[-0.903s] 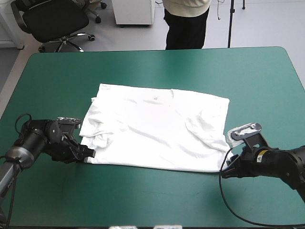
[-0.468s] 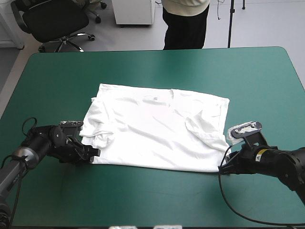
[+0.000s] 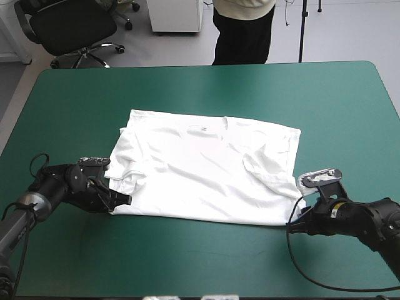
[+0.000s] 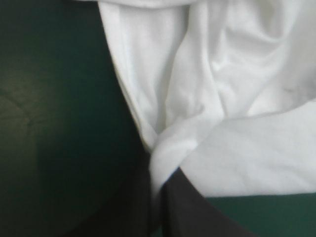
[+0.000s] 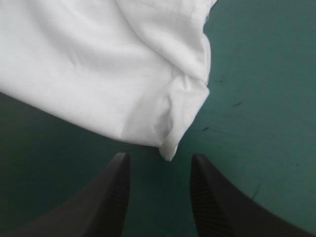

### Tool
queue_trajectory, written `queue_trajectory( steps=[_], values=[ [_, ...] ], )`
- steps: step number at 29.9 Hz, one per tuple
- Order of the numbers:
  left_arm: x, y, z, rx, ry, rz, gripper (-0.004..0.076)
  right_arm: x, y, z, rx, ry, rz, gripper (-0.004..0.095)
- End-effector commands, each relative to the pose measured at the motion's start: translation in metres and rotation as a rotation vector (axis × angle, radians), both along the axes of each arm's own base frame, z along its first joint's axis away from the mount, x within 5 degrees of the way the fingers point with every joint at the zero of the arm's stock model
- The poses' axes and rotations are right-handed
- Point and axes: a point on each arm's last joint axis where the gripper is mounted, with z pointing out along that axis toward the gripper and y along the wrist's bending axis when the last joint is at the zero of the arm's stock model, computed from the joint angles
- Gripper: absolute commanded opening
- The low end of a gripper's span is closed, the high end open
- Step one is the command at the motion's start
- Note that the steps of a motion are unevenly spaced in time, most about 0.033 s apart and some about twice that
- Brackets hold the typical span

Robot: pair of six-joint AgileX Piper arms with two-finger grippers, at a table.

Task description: Fold the cloth

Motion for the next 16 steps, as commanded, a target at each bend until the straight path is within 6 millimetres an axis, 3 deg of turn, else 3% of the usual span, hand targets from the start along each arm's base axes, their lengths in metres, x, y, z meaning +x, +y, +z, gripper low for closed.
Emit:
queue_trajectory(
  steps=[1, 6, 13, 16],
  values=[
    [0.002, -0.002, 0.011, -0.02, -0.044, 0.008, -0.0017, 0.008, 0.003, 0.003, 0.029, -0.033, -0.018, 0.0399],
    [0.002, -0.002, 0.011, -0.02, -0.044, 0.008, -0.0017, 0.022, 0.009, -0.009, 0.045, 0.012, -0.024, 0.0499],
    [0.002, -0.002, 0.011, -0.017, -0.046, -0.003, -0.0017, 0.041, 0.014, -0.031, 0.008, 0.086, -0.031, 0.0495],
    [0.002, -0.002, 0.011, -0.017, -0.046, -0.003, -0.0017, 0.044, 0.014, -0.041, -0.02, 0.129, -0.027, 0.0436]
  ],
)
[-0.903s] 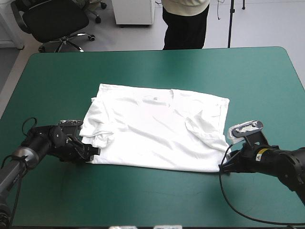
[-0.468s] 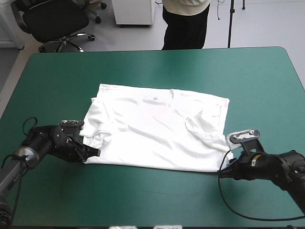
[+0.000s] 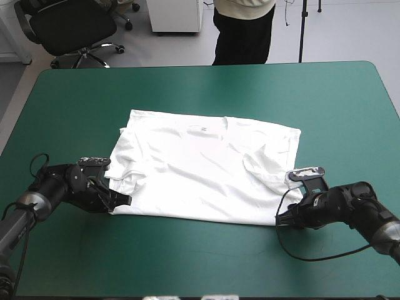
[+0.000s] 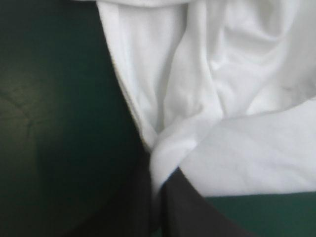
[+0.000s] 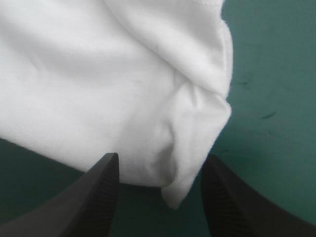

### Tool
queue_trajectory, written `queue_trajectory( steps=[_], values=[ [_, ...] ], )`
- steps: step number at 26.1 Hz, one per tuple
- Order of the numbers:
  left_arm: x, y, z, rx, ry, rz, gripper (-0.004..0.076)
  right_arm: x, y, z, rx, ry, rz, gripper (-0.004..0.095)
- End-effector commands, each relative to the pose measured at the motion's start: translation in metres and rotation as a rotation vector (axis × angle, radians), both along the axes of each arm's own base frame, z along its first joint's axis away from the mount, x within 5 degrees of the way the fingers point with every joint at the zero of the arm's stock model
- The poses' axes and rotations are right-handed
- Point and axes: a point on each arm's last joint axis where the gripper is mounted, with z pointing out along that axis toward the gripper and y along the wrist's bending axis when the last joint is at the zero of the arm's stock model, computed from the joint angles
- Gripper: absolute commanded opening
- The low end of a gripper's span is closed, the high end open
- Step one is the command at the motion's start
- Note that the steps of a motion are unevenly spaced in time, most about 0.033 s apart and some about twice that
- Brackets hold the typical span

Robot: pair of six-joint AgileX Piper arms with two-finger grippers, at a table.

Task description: Fold the cloth

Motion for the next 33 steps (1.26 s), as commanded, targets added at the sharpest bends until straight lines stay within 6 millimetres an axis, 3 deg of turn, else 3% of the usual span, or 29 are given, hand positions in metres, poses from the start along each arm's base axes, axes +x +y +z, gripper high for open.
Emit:
queue_trajectory(
  steps=[1, 6, 11, 15, 22, 26, 30, 33],
  values=[
    [0.002, -0.002, 0.012, -0.02, -0.049, 0.007, -0.0017, 0.008, 0.001, -0.001, -0.01, -0.017, 0.006, 0.0404],
    [0.002, -0.002, 0.012, -0.02, -0.053, 0.008, -0.0017, 0.013, 0.003, -0.01, -0.026, 0.016, 0.019, 0.0224],
    [0.002, -0.001, 0.012, -0.009, -0.056, -0.002, -0.0017, 0.008, 0.002, -0.014, -0.06, 0.081, 0.076, -0.0019],
    [-0.003, 0.001, 0.019, 0.005, -0.076, -0.014, -0.0017, -0.003, -0.005, -0.008, -0.113, 0.118, 0.104, -0.0015],
    [-0.022, 0.0, 0.028, -0.004, 0.015, -0.036, -0.0017, -0.03, -0.012, 0.018, -0.093, 0.08, 0.106, -0.0017],
    [-0.024, -0.001, 0.046, -0.034, -0.091, -0.021, -0.0017, -0.045, -0.017, 0.037, -0.077, 0.026, 0.103, -0.0017],
    [-0.005, -0.003, 0.082, -0.049, -0.253, -0.013, -0.0017, -0.033, -0.012, 0.07, -0.042, -0.082, 0.098, -0.0017],
    [0.026, -0.004, 0.103, -0.076, -0.389, 0.035, -0.0017, -0.001, -0.005, 0.092, -0.031, -0.17, 0.083, -0.0018]
  ],
)
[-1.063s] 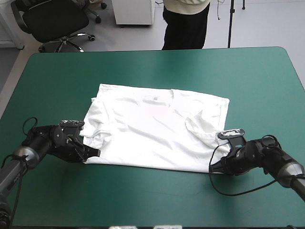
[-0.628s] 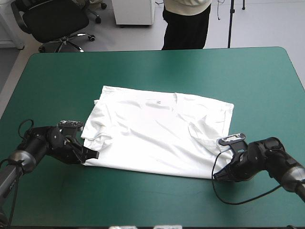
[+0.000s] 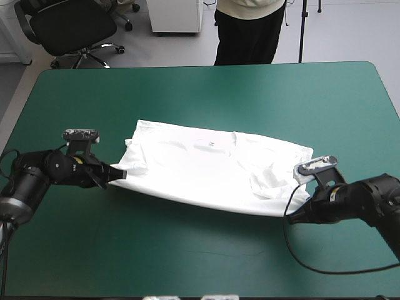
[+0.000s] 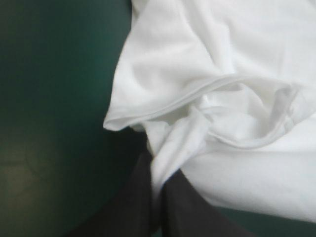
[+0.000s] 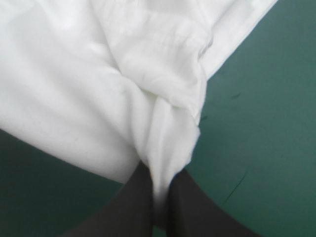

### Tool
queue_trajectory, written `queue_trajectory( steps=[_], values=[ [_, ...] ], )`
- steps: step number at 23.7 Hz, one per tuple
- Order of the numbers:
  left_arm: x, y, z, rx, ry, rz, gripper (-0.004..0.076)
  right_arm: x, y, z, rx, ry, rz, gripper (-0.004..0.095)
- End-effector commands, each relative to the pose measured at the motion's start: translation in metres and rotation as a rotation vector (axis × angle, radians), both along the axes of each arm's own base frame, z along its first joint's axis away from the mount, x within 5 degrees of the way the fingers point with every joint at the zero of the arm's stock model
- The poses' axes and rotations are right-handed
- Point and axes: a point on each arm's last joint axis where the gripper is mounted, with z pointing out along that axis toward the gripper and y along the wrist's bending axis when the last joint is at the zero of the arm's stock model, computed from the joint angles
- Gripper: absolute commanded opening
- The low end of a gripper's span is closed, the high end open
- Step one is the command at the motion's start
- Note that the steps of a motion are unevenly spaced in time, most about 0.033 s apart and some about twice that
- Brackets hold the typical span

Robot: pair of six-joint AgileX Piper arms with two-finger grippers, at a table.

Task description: Fold the cloth

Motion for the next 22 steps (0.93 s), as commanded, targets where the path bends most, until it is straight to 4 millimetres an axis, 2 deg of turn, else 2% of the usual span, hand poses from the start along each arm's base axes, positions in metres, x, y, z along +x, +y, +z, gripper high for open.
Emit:
queue_trajectory(
  steps=[1, 6, 7, 11, 15, 20, 22],
  values=[
    [0.032, -0.005, 0.021, -0.06, -0.116, 0.035, -0.0017, 0.035, 0.004, 0.023, 0.012, -0.109, -0.017, -0.0018],
    [0.105, -0.013, 0.02, -0.177, -0.228, 0.111, -0.0017, 0.109, -0.008, 0.032, 0.038, -0.177, -0.072, -0.0018],
    [0.112, -0.015, 0.02, -0.193, -0.239, 0.113, -0.0017, 0.118, -0.008, 0.032, 0.048, -0.177, -0.072, -0.0018],
    [0.133, -0.021, 0.012, -0.243, -0.246, 0.098, -0.0017, 0.148, -0.013, 0.024, 0.054, -0.158, -0.093, -0.0017],
    [0.149, -0.022, -0.004, -0.269, -0.238, 0.118, -0.0017, 0.173, -0.024, 0.016, 0.051, -0.163, -0.136, -0.0016],
    [0.16, -0.021, -0.014, -0.27, -0.28, 0.159, -0.0017, 0.187, -0.042, 0.008, 0.067, -0.179, -0.196, -0.0016],
    [0.162, -0.021, -0.015, -0.254, -0.292, 0.143, -0.0015, 0.188, -0.042, 0.004, 0.088, -0.159, -0.18, 0.0036]
  ],
)
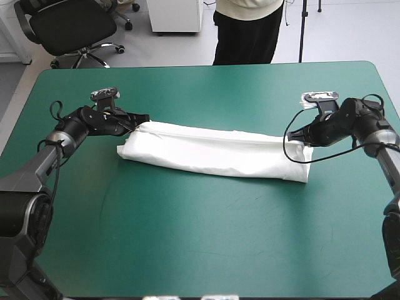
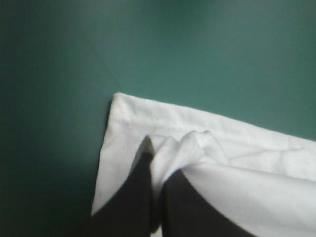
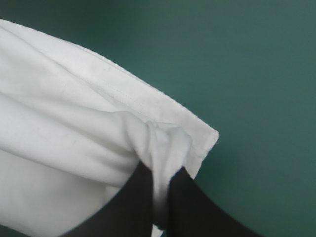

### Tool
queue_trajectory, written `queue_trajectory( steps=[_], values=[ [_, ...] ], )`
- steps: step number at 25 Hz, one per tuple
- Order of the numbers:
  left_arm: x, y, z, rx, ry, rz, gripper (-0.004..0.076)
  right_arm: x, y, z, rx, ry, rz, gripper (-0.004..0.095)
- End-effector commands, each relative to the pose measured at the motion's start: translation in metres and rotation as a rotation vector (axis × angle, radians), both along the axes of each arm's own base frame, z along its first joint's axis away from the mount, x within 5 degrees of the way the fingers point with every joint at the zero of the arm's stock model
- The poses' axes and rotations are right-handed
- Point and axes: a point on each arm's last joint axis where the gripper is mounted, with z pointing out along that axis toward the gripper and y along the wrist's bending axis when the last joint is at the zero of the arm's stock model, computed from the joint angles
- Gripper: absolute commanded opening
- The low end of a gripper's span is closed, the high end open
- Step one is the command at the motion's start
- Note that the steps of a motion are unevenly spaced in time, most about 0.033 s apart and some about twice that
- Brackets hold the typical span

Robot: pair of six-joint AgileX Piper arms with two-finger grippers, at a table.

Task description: Fold the cloth

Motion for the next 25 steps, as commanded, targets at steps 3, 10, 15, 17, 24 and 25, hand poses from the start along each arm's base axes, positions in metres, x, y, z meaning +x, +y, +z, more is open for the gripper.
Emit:
queue_trajectory(
  steps=[3, 10, 15, 17, 24, 25],
  values=[
    [0.002, -0.002, 0.033, -0.016, -0.15, -0.019, 0.0193, 0.005, -0.003, 0.02, 0.036, -0.108, -0.005, 0.0378],
    [0.0, -0.009, 0.06, -0.045, -0.194, -0.091, 0.0561, -0.006, -0.029, 0.046, 0.031, -0.187, -0.092, 0.0552],
    [-0.013, -0.051, 0.08, -0.039, -0.202, -0.394, 0.0445, -0.036, -0.039, 0.079, -0.003, -0.248, -0.107, 0.0507],
    [-0.022, -0.073, 0.078, -0.026, -0.193, -0.518, 0.0356, -0.049, -0.042, 0.088, -0.017, -0.272, -0.114, 0.0486],
    [-0.043, -0.134, 0.061, 0.0, -0.168, -0.752, -0.0016, -0.072, -0.044, 0.073, 0.028, -0.224, -0.135, 0.0484],
    [-0.043, -0.14, 0.055, 0.001, -0.159, -0.767, -0.0017, -0.073, -0.042, 0.065, 0.044, -0.203, -0.127, 0.0485]
  ],
)
